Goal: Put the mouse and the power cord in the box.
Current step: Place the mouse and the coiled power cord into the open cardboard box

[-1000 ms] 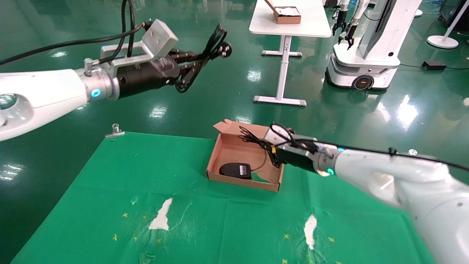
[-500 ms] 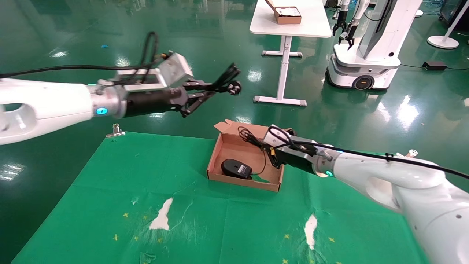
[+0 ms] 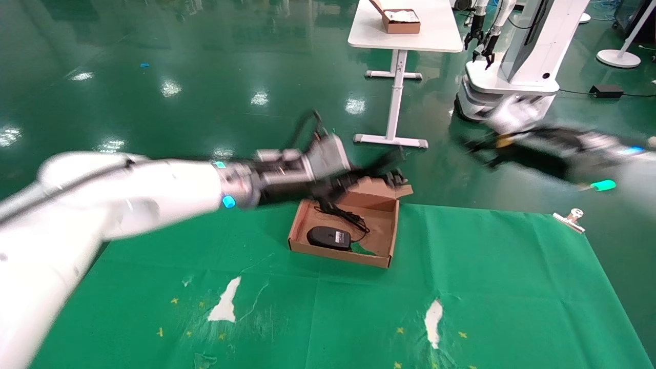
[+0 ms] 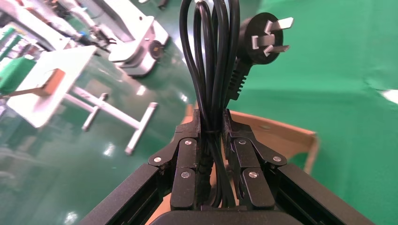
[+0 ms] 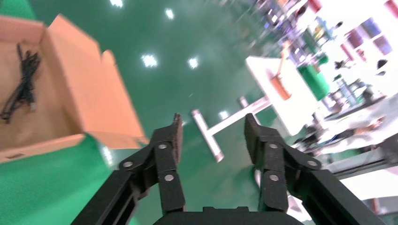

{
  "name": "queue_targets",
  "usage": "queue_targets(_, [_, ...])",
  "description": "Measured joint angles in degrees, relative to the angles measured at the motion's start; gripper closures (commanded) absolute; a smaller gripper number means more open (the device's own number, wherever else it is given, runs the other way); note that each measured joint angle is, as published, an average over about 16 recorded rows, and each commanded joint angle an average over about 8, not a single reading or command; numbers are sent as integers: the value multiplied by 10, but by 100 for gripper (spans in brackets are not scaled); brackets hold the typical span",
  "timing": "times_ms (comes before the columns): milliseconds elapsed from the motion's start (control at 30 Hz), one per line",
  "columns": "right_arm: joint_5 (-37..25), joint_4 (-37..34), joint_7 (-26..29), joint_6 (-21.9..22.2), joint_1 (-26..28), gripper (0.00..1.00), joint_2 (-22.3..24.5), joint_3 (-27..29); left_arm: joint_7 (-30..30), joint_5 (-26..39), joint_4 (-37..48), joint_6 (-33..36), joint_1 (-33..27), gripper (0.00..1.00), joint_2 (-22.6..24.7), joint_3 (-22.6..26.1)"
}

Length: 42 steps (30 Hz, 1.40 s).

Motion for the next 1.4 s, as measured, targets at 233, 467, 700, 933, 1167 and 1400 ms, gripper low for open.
queue_targets(233, [10, 14, -12, -123, 41, 0, 83, 6, -53, -18, -56, -56, 45, 30, -1, 60])
queue_targets(467, [9, 18, -14, -172, 57, 0, 111, 4, -72, -24, -67, -86, 58, 0, -1, 83])
queue_targets(700, [9, 20, -12, -162, 53, 0, 106, 4, -73, -27, -69, -79, 58, 0, -5, 76])
queue_targets(933, [22, 49, 13, -159, 29, 0, 108, 9, -87, -45, -93, -50, 73, 0, -29, 55])
queue_targets(1167, [50, 112, 67, -176, -13, 0, 122, 17, -115, -81, -144, -5, 105, 0, -74, 24])
queue_targets(1400, [82, 188, 131, -196, -65, 0, 139, 28, -148, -122, -202, 47, 142, 0, -126, -12])
